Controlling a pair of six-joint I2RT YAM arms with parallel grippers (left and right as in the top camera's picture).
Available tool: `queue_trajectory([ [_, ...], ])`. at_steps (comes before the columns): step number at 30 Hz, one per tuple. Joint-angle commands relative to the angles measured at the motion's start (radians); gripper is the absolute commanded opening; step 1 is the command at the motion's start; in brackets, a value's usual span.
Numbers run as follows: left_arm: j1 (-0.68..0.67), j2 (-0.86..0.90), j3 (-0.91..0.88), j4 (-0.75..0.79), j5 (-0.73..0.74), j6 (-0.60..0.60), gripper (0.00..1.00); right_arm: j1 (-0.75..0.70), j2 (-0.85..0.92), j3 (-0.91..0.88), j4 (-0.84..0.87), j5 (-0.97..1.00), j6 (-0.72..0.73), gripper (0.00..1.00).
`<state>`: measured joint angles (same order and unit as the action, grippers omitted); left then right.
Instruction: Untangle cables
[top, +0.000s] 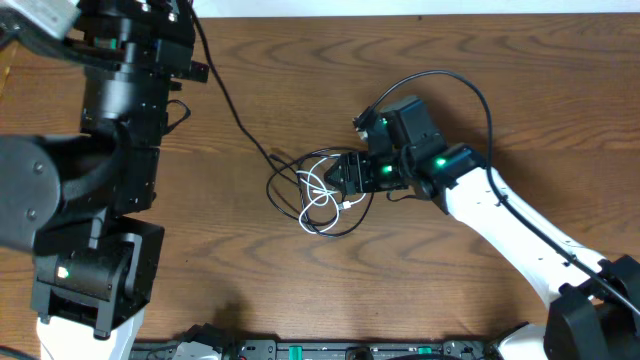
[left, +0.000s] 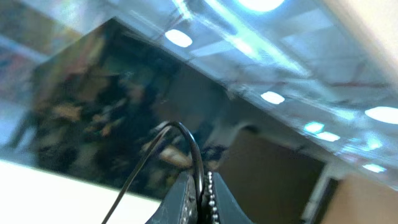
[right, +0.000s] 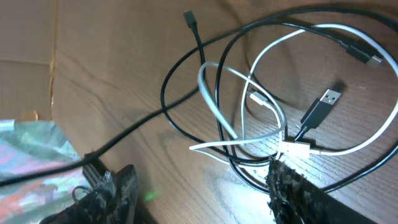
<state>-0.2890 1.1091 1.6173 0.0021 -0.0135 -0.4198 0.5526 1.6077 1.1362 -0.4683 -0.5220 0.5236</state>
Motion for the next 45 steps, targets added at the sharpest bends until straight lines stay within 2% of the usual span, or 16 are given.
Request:
queue_trajectory([
  [1,0.003,-0.009,0.019,-0.053,-0.166,0.126,0.08,0.027,0.053,0.005,-0.002,0.053,0.058,0.63],
  [4,0.022,-0.010,0.019,-0.116,-0.228,0.204,0.07,0.037,0.101,0.005,0.014,0.051,0.035,0.63],
  [6,0.050,-0.014,0.019,-0.164,-0.226,0.213,0.07,0.040,0.120,0.005,0.033,0.039,-0.011,0.63],
  [12,0.077,-0.017,0.019,-0.251,-0.096,0.208,0.07,0.040,0.118,0.016,0.191,-0.113,-0.179,0.66],
  [16,0.077,-0.020,0.019,-0.243,-0.094,0.103,0.08,0.040,0.094,0.063,0.307,-0.255,-0.269,0.68],
  [24,0.077,-0.020,0.019,-0.218,-0.072,-0.137,0.07,0.087,0.086,0.169,0.496,-0.397,-0.335,0.76],
  [31,0.077,-0.019,0.019,-0.218,-0.024,-0.185,0.07,0.111,0.086,0.174,0.660,-0.459,-0.360,0.75],
  [34,0.077,-0.018,0.019,-0.219,0.040,-0.187,0.07,0.119,0.086,0.174,0.711,-0.422,-0.362,0.73],
  [37,0.076,-0.011,0.019,-0.226,0.097,-0.238,0.07,0.140,0.087,0.174,0.740,-0.350,-0.362,0.71],
  [40,0.076,0.002,0.019,-0.225,0.143,-0.274,0.07,0.171,0.087,0.174,0.751,-0.271,-0.362,0.66],
  [43,0.076,0.015,0.019,-0.228,0.161,-0.278,0.07,0.195,0.087,0.174,0.773,-0.211,-0.361,0.47],
  [44,0.076,0.018,0.019,-0.232,0.163,-0.278,0.07,0.200,0.087,0.174,0.785,-0.201,-0.361,0.38],
  [45,0.076,0.023,0.019,-0.238,0.163,-0.278,0.08,0.205,0.087,0.174,0.808,-0.188,-0.352,0.11],
])
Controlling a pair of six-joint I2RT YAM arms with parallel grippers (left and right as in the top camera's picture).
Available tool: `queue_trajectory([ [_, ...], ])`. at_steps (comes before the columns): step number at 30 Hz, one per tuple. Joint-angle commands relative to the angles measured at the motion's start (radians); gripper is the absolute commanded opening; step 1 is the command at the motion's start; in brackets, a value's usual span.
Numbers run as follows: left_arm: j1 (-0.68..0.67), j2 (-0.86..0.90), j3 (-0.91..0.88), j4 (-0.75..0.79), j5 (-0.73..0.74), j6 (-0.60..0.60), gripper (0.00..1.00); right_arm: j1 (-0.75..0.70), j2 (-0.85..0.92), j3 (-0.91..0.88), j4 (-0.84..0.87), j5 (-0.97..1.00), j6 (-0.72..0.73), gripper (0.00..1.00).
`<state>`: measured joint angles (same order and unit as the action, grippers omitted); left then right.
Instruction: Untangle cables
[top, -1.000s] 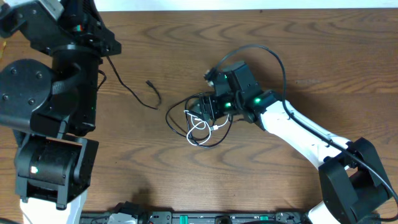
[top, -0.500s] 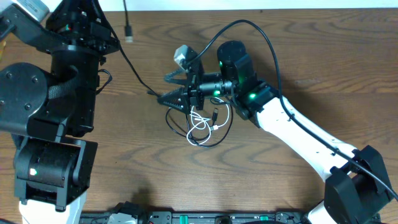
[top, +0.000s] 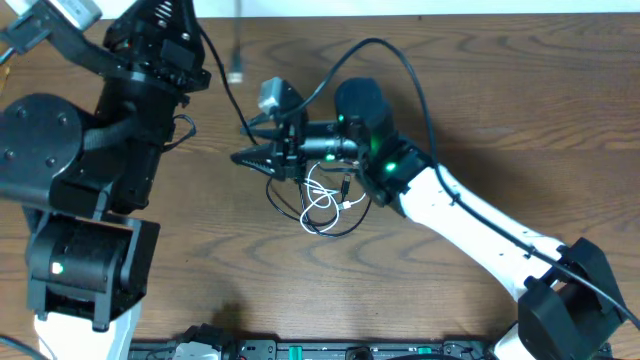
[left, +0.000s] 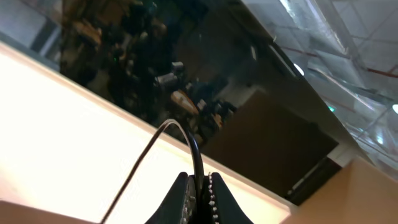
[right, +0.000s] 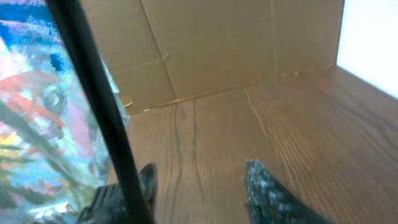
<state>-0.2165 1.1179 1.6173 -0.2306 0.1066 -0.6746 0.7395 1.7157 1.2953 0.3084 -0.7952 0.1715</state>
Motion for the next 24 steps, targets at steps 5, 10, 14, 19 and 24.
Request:
queue_trajectory([
  [5,0.004,0.021,0.019,-0.044,0.030,-0.014,0.08,0.007,-0.022,0.014,0.029,0.205,0.124,0.01],
  [10,0.004,0.023,0.019,-0.116,-0.039,0.016,0.13,-0.081,-0.045,0.015,-0.058,0.217,0.223,0.01],
  [14,0.004,0.027,0.019,-0.171,-0.074,0.016,0.22,-0.195,-0.098,0.050,-0.163,0.217,0.229,0.01],
  [19,0.004,0.039,0.018,-0.215,-0.073,0.016,0.45,-0.361,-0.143,0.182,-0.383,0.217,0.229,0.01],
  [24,0.004,0.054,0.018,-0.290,-0.073,0.016,0.58,-0.557,-0.146,0.362,-0.626,0.217,0.223,0.01],
])
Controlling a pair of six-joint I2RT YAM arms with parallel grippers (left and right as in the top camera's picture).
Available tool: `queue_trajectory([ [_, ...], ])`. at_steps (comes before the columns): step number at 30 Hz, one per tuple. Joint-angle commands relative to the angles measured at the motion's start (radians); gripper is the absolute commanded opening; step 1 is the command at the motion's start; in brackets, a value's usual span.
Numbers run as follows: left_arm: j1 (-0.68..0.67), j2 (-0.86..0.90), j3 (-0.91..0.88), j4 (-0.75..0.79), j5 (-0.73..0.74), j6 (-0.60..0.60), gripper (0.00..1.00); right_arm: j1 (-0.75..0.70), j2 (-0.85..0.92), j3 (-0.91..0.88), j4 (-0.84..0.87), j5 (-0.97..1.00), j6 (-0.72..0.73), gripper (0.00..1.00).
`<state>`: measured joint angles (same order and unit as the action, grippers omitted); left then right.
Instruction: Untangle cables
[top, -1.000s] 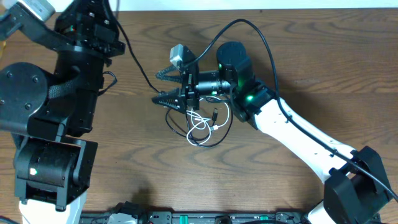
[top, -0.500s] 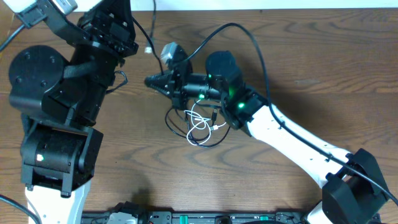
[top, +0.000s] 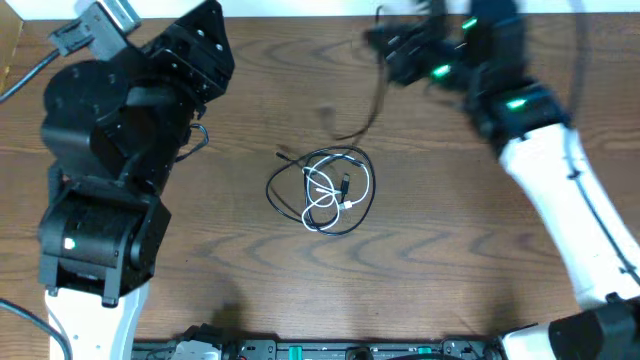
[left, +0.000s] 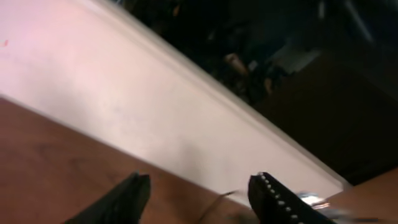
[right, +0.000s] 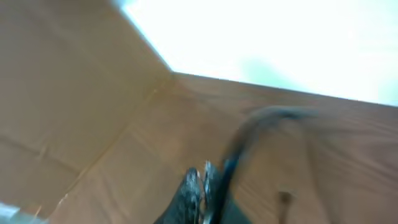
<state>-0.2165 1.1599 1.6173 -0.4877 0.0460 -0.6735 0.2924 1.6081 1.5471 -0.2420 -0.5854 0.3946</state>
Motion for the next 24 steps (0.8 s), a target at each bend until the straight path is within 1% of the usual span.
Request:
queue_trajectory([
  [1,0.004,0.015,0.018,-0.053,-0.013,0.014,0.58,-0.159,-0.039,0.145,-0.116,0.006,-0.004,0.01],
  [3,0.004,0.023,0.018,-0.094,-0.013,0.016,0.59,-0.243,-0.039,0.196,-0.174,0.007,-0.008,0.01],
  [7,0.004,0.043,0.018,-0.161,-0.012,0.084,0.59,-0.402,-0.039,0.239,-0.232,0.006,-0.014,0.01],
  [11,0.004,0.068,0.018,-0.233,-0.008,0.137,0.59,-0.517,-0.025,0.239,-0.276,0.014,-0.069,0.01],
  [14,0.004,0.086,0.018,-0.275,0.000,0.162,0.59,-0.584,0.001,0.239,-0.284,0.050,-0.084,0.01],
  [17,0.004,0.108,0.018,-0.302,0.026,0.202,0.59,-0.642,0.044,0.239,-0.253,0.122,-0.099,0.01],
  [19,0.004,0.121,0.018,-0.317,0.040,0.207,0.59,-0.674,0.081,0.239,-0.211,0.132,-0.105,0.01],
  [24,0.002,0.149,0.016,-0.332,0.101,0.209,0.59,-0.728,0.196,0.239,-0.045,0.130,-0.098,0.01],
])
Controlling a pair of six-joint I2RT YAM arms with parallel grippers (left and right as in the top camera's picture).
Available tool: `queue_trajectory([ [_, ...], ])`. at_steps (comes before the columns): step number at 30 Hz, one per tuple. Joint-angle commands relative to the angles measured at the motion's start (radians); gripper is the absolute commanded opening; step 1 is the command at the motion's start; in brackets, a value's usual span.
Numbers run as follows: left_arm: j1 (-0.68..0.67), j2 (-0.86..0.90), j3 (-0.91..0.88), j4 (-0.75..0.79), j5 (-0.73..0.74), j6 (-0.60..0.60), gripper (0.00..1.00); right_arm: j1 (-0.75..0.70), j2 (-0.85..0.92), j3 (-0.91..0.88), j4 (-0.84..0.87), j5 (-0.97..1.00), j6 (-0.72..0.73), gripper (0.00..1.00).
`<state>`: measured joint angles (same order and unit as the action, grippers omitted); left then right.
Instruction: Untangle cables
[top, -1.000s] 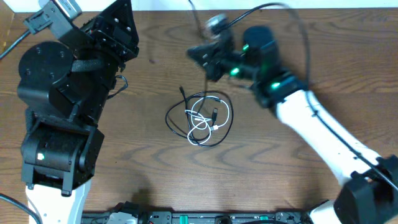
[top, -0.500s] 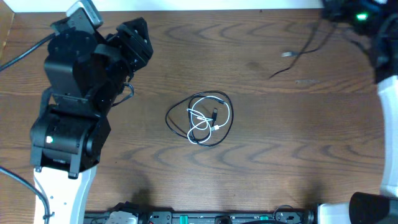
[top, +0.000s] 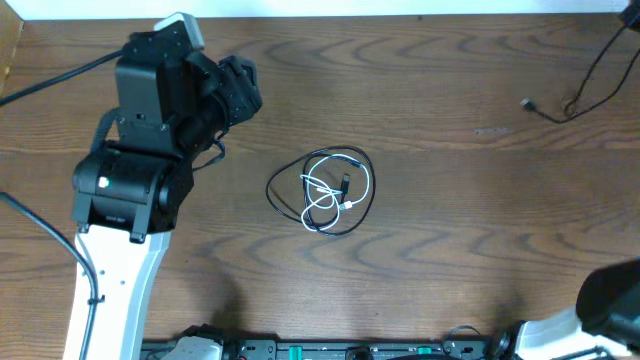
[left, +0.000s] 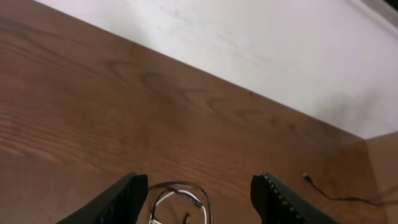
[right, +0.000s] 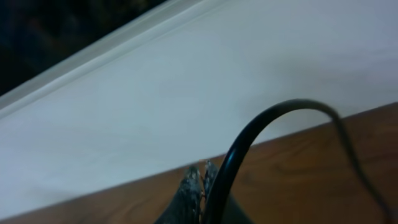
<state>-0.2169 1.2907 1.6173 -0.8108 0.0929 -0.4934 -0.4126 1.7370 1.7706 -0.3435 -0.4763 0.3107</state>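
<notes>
A tangle of black and white cables (top: 325, 190) lies at the table's middle. One black cable (top: 585, 90) is apart from it at the far right, its plug end (top: 527, 103) pointing left. My left gripper (left: 199, 205) is open, its fingers (left: 127, 196) standing either side of the tangle (left: 183, 198) and above it. In the overhead view the left gripper (top: 240, 95) is up and left of the tangle. My right gripper (right: 202, 177) is shut on the black cable (right: 249, 146) and is outside the overhead view.
A white wall (left: 249, 43) borders the table's far edge. A cardboard panel (top: 8, 40) stands at the far left. The left arm's own black lead (top: 40, 80) trails off to the left. Bare wood (top: 470, 230) separates the tangle from the black cable.
My left gripper, open and facing the wall, now tilts down over the tangle. The right arm with the black cable has left the overhead view; the cable is now at the far right.
My left gripper was shut on a black cable held high while the right stood open over the tangle. Then the right was open beside that raised cable. Then the left was open and the right shut on the cable, which now lies apart from the tangle.
</notes>
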Motion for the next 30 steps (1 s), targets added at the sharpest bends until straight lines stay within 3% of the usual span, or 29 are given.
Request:
queue_trajectory([
  [1,0.001,0.024,0.016,-0.012,0.058,0.029,0.59,-0.030,0.084,0.016,0.089,0.022,0.001,0.01],
  [7,-0.021,0.066,0.016,-0.029,0.060,0.049,0.57,-0.066,0.143,0.016,0.311,0.030,0.217,0.01],
  [10,-0.027,0.078,0.016,-0.030,0.060,0.050,0.57,-0.069,0.143,0.028,0.385,0.030,0.233,0.01],
  [16,-0.032,0.086,0.016,-0.042,0.061,0.055,0.57,-0.068,0.164,0.043,0.346,0.069,0.224,0.01],
  [25,-0.032,0.088,0.016,-0.066,0.084,0.056,0.57,-0.078,0.355,0.043,0.234,0.066,0.196,0.01],
  [26,-0.032,0.088,0.016,-0.071,0.084,0.056,0.57,-0.080,0.370,0.043,0.216,0.066,0.196,0.05],
  [27,-0.032,0.088,0.016,-0.075,0.084,0.056,0.58,-0.084,0.383,0.043,0.187,0.067,0.196,0.17],
  [28,-0.032,0.088,0.016,-0.078,0.084,0.056,0.57,-0.089,0.393,0.043,0.155,0.071,0.196,0.33],
  [30,-0.032,0.088,0.016,-0.082,0.084,0.056,0.57,-0.098,0.397,0.043,0.063,0.116,0.197,0.75],
])
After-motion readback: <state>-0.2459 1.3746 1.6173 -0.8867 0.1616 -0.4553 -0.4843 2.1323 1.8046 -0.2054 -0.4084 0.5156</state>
